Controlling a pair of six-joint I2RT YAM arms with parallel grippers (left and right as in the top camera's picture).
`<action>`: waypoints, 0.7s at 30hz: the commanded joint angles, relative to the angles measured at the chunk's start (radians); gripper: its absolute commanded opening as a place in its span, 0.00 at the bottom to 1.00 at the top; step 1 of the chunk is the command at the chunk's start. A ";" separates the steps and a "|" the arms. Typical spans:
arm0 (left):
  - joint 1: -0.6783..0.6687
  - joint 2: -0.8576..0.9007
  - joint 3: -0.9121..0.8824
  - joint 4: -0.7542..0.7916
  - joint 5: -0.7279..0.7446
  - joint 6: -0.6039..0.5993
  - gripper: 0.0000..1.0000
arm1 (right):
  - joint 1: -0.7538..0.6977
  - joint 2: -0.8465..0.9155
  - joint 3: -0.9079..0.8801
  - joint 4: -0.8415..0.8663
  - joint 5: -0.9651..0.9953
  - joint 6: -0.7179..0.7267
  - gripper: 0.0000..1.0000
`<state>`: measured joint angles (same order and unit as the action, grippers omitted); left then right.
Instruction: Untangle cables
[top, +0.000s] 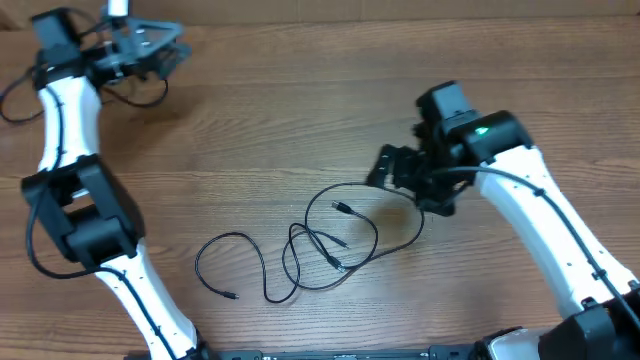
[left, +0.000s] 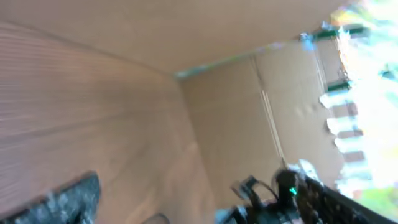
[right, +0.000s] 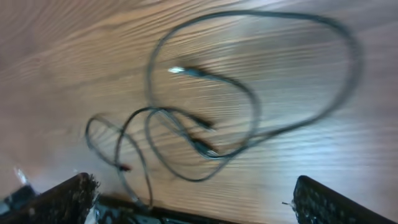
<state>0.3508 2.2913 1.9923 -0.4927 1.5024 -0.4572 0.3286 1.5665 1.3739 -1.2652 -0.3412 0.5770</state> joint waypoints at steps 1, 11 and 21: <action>-0.039 -0.073 -0.007 -0.293 -0.414 0.169 1.00 | -0.093 -0.005 0.000 -0.055 0.058 -0.075 1.00; -0.167 -0.378 -0.007 -0.894 -1.151 0.328 1.00 | -0.239 -0.005 0.000 0.016 0.184 -0.077 1.00; -0.386 -0.451 -0.019 -1.197 -1.173 0.368 1.00 | -0.304 -0.005 0.000 0.060 0.198 -0.077 1.00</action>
<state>0.0299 1.8568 1.9789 -1.6836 0.3668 -0.1188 0.0223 1.5665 1.3724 -1.2053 -0.1558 0.5041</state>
